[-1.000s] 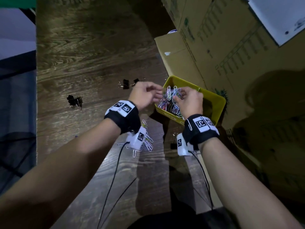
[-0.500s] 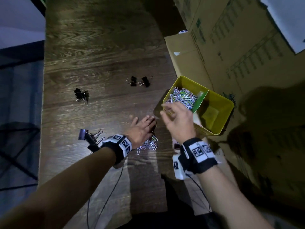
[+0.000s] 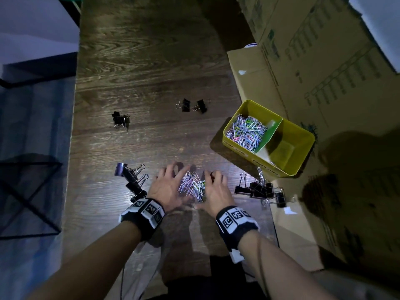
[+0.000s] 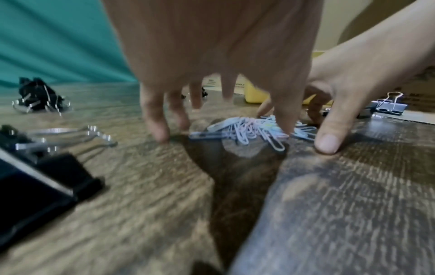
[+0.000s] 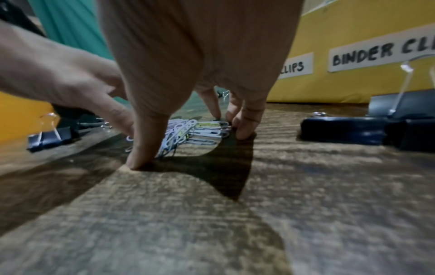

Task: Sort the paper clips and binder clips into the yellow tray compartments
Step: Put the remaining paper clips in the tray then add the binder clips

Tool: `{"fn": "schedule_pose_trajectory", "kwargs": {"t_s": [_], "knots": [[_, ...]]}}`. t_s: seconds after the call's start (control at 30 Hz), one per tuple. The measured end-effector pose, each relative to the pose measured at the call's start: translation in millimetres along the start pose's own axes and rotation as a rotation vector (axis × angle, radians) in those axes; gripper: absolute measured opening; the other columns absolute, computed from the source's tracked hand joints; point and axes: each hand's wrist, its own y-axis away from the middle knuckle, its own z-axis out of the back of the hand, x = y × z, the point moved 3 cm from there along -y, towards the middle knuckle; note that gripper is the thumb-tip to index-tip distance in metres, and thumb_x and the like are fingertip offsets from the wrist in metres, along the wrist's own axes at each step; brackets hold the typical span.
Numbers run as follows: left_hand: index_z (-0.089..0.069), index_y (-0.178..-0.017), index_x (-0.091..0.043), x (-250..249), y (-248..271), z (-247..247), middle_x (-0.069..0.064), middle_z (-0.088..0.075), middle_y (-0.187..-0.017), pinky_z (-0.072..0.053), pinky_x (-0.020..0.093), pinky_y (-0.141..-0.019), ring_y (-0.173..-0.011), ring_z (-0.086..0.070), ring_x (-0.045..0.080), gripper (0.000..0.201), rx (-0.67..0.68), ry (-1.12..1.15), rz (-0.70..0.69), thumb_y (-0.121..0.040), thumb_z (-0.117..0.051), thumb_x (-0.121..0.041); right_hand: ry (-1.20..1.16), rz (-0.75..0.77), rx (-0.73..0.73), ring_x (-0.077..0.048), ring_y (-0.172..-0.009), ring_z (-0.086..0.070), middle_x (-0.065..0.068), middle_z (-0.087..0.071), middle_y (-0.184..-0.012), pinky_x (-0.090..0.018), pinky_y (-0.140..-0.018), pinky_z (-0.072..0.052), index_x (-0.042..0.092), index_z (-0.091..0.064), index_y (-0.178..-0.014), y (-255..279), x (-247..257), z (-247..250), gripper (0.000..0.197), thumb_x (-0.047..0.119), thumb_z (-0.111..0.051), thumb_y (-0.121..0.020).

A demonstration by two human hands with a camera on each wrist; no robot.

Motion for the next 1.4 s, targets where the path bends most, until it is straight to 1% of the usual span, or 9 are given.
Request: {"fn": "schedule_pose_trajectory", "kwargs": {"t_s": [0.1, 0.27, 0.37, 0.6, 1.0, 1.13, 1.23, 1.3, 1.4], "knots": [[-0.020, -0.140, -0.041, -4.0, -1.2, -4.6, 0.005, -0.028, -0.137, -0.042, 0.046, -0.095, -0.114, -0.036, 0.031, 0.090, 0.093, -0.008, 0.060, -0.066, -0.063, -0.065, -0.018, 0.008, 0.042, -0.032, -0.118, -0.036, -0.016, -0.034, -0.130, -0.038, -0.100, -0.036, 0.004, -0.026, -0.142, -2.7, 8.4, 4.9, 0.091, 0.039, -0.076, -0.074], [-0.041, -0.137, -0.026, -19.8, 0.5, -12.9, 0.010, -0.037, -0.134, -0.038, 0.041, -0.102, -0.116, -0.043, 0.035, 0.064, 0.047, 0.211, 0.087, -0.078, -0.064, -0.014, -0.057, 0.059, 0.076, -0.035, -0.115, -0.051, -0.017, -0.041, -0.129, -0.041, -0.096, -0.046, 0.003, -0.046, -0.131, -5.3, 18.4, 3.9, 0.052, 0.007, -0.067, -0.083], [-0.053, -0.129, -0.020, -23.4, 5.4, -13.8, 0.012, -0.047, -0.126, -0.041, 0.041, -0.098, -0.111, -0.049, 0.034, 0.055, 0.004, 0.310, 0.043, -0.078, -0.059, 0.000, -0.074, 0.101, 0.050, -0.034, -0.104, -0.058, -0.015, -0.051, -0.119, -0.041, -0.089, -0.049, 0.004, -0.058, -0.117, -4.4, 20.6, 2.8, 0.031, 0.000, -0.055, -0.086], [-0.061, -0.119, -0.012, -18.0, 11.4, -9.1, 0.011, -0.060, -0.120, -0.047, 0.038, -0.092, -0.106, -0.058, 0.034, 0.042, -0.076, 0.343, -0.020, -0.079, -0.064, -0.003, -0.111, 0.083, 0.059, -0.032, -0.104, -0.061, -0.016, -0.063, -0.109, -0.036, -0.087, -0.050, 0.003, -0.063, -0.114, -8.4, 15.6, -4.2, 0.028, 0.002, -0.056, -0.087], [-0.072, -0.102, -0.014, -4.4, 4.2, 9.8, 0.014, -0.072, -0.098, -0.046, 0.021, -0.084, -0.090, -0.067, 0.024, 0.020, -0.058, 0.561, 0.182, -0.083, -0.067, -0.015, -0.451, -0.024, 0.035, -0.019, -0.090, -0.064, -0.009, -0.066, -0.117, -0.024, -0.085, -0.051, 0.014, -0.067, -0.117, -10.5, -5.3, -4.3, 0.038, 0.017, -0.074, -0.080], [-0.074, -0.098, -0.010, 5.7, -0.9, 11.6, 0.004, -0.073, -0.096, -0.043, 0.005, -0.064, -0.076, -0.066, 0.007, 0.019, -0.043, 0.768, 0.229, -0.078, -0.072, -0.010, -0.542, -0.041, 0.001, -0.012, -0.078, -0.057, -0.008, -0.071, -0.098, -0.023, -0.078, -0.048, 0.013, -0.070, -0.111, -7.6, -7.6, -0.5, 0.034, 0.019, -0.076, -0.078], [-0.074, -0.088, -0.013, 17.0, -4.8, 10.1, -0.007, -0.071, -0.074, -0.050, 0.010, -0.064, -0.057, -0.060, -0.008, 0.016, 0.013, 0.974, 0.291, -0.077, -0.071, -0.001, -0.647, -0.070, -0.071, -0.011, -0.074, -0.057, -0.004, -0.070, -0.088, -0.016, -0.074, -0.044, 0.009, -0.071, -0.108, -4.2, -11.2, 4.2, 0.033, 0.017, -0.078, -0.076], [-0.073, -0.076, -0.025, 24.5, -6.2, 11.9, -0.011, -0.070, -0.063, -0.055, 0.014, -0.064, -0.057, -0.064, -0.001, 0.028, 0.029, 1.118, 0.345, -0.077, -0.069, 0.004, -0.702, -0.106, -0.127, -0.011, -0.072, -0.057, -0.001, -0.067, -0.082, -0.014, -0.074, -0.044, 0.009, -0.071, -0.107, -2.2, -14.8, 9.2, 0.036, 0.018, -0.080, -0.073], [-0.071, -0.077, -0.013, 30.5, -8.4, 20.9, -0.003, -0.072, -0.064, -0.056, 0.017, -0.062, -0.059, -0.067, 0.007, 0.023, -0.006, 1.356, 0.412, -0.077, -0.066, 0.009, -0.796, -0.137, -0.192, -0.013, -0.072, -0.058, 0.001, -0.065, -0.077, -0.013, -0.072, -0.047, 0.006, -0.072, -0.104, 0.9, -18.1, 20.6, 0.036, 0.016, -0.082, -0.070]]}}
